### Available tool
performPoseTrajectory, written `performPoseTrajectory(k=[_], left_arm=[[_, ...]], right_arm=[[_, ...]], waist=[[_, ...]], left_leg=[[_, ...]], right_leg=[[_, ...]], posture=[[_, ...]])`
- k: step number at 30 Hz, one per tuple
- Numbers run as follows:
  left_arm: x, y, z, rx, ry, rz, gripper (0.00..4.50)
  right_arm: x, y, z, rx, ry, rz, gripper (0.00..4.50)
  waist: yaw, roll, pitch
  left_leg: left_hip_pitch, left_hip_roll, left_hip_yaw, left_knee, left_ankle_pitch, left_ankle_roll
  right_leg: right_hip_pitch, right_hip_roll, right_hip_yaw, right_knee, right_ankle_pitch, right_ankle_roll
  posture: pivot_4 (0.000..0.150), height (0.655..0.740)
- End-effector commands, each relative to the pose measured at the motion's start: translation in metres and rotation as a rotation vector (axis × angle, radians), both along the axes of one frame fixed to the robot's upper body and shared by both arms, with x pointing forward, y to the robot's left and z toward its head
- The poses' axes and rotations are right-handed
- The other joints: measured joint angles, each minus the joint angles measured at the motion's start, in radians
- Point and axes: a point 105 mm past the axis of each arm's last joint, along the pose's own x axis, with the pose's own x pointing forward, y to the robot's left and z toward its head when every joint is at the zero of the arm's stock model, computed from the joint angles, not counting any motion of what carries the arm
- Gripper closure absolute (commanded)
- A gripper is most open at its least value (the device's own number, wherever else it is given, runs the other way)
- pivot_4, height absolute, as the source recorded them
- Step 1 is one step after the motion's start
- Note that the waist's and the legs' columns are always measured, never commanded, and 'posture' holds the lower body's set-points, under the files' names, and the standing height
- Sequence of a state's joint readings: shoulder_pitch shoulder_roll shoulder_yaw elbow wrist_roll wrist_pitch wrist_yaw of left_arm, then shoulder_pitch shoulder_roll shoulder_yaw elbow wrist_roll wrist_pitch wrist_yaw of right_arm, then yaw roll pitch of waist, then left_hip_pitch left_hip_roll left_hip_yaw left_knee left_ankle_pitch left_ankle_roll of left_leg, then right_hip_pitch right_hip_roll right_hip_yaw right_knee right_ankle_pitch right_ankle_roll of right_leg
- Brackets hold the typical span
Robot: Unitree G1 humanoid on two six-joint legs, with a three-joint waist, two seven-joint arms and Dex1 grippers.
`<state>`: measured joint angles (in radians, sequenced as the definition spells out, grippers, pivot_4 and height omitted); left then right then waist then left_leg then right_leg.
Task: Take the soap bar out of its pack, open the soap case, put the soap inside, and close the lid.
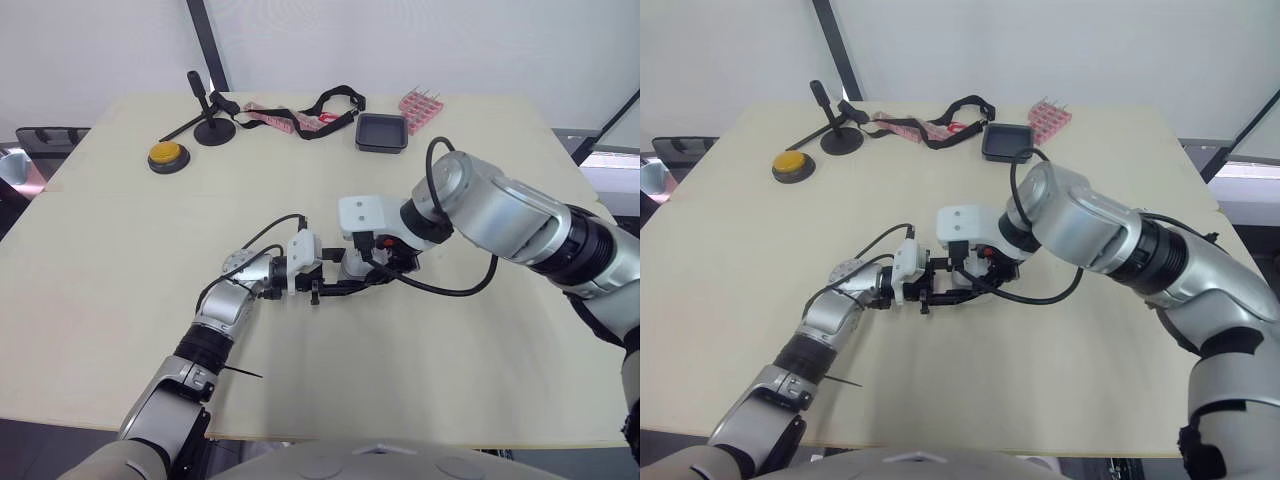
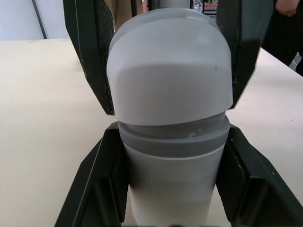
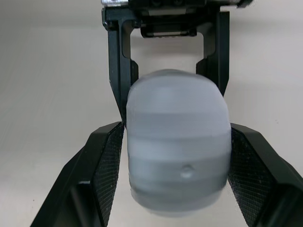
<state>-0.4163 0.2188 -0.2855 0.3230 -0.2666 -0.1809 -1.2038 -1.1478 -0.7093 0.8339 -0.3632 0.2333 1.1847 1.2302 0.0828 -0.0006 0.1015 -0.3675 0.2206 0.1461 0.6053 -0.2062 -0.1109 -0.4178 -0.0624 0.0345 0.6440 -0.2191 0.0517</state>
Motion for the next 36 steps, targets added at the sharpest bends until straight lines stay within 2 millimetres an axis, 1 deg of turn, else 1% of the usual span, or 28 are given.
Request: performPoseTrajectory(k=[1, 13, 18, 22, 25, 27, 29, 32, 34, 36], left_arm=[[0.000, 0.003, -0.004, 0.018, 0.004, 0.015, 2.57], [-0.001, 0.004, -0.003, 0.022, 0.002, 0.008, 2.57], [-0.002, 0.005, -0.003, 0.024, 0.002, 0.006, 2.57], [-0.002, 0.005, -0.002, 0.025, 0.002, 0.004, 2.57], [-0.002, 0.005, -0.002, 0.024, 0.002, 0.004, 2.57], [-0.002, 0.005, -0.002, 0.022, 0.003, 0.004, 2.57], [-0.002, 0.006, -0.001, 0.019, 0.005, 0.005, 2.57], [-0.003, 0.009, 0.000, 0.012, 0.013, 0.008, 2.57], [-0.003, 0.011, 0.000, 0.007, 0.020, 0.008, 2.57], [-0.004, 0.012, -0.001, 0.005, 0.024, 0.007, 2.57]], right_arm=[[-0.003, -0.002, 0.008, 0.029, -0.013, 0.013, 1.21], [-0.004, -0.020, -0.004, 0.024, -0.002, -0.045, 1.21], [-0.002, -0.033, -0.008, 0.017, -0.003, -0.087, 1.21], [0.001, -0.051, -0.014, 0.007, 0.004, -0.148, 1.21], [0.003, -0.060, -0.018, 0.028, 0.004, -0.190, 1.21], [0.005, -0.064, -0.019, 0.078, 0.016, -0.230, 1.21], [0.007, -0.069, -0.019, 0.166, 0.017, -0.271, 1.21], [0.012, -0.092, -0.026, 0.289, -0.003, -0.354, 1.21], [0.008, -0.104, -0.031, 0.359, -0.015, -0.352, 1.21], [0.004, -0.113, -0.033, 0.457, -0.030, -0.358, 1.74]], waist=[[0.000, 0.000, 0.000], [0.001, 0.000, 0.000], [0.002, 0.000, 0.000], [0.002, 0.000, 0.000], [0.002, 0.000, 0.000], [-0.001, 0.000, 0.000], [0.002, -0.001, 0.000], [0.009, -0.001, 0.000], [0.012, -0.001, 0.000], [0.012, -0.001, 0.000]], left_leg=[[0.000, 0.000, 0.000, 0.000, 0.000, 0.000], [0.000, 0.000, 0.000, 0.000, 0.000, 0.000], [0.000, 0.000, 0.000, -0.001, 0.000, 0.000], [0.000, 0.000, 0.000, -0.001, 0.000, 0.000], [0.000, 0.000, 0.000, -0.001, 0.000, 0.000], [0.000, 0.000, 0.000, -0.001, 0.000, 0.000], [0.000, 0.001, 0.000, -0.001, 0.000, 0.000], [-0.001, 0.001, 0.000, -0.001, -0.001, 0.000], [-0.002, 0.001, 0.000, -0.002, -0.001, 0.000], [-0.002, 0.002, 0.000, -0.002, -0.001, 0.001]], right_leg=[[0.000, 0.000, 0.000, 0.000, 0.000, 0.000], [0.000, 0.000, 0.000, -0.001, 0.000, 0.000], [0.000, 0.000, 0.000, -0.002, 0.000, 0.000], [0.000, 0.001, 0.000, -0.002, 0.000, 0.000], [0.000, 0.001, 0.000, -0.003, 0.000, 0.000], [0.000, 0.001, 0.000, -0.003, 0.000, 0.000], [0.000, 0.001, 0.000, -0.003, 0.000, 0.000], [0.000, 0.001, 0.000, -0.004, 0.000, 0.000], [0.001, 0.000, 0.000, -0.006, 0.000, 0.000], [0.000, 0.000, -0.001, -0.007, 0.000, 0.000]], posture=[[0.150, 0.7400], [0.150, 0.7400], [0.150, 0.7400], [0.150, 0.7400], [0.150, 0.7400], [0.150, 0.7400], [0.150, 0.7400], [0.150, 0.7400], [0.150, 0.7400], [0.150, 0.7400]])
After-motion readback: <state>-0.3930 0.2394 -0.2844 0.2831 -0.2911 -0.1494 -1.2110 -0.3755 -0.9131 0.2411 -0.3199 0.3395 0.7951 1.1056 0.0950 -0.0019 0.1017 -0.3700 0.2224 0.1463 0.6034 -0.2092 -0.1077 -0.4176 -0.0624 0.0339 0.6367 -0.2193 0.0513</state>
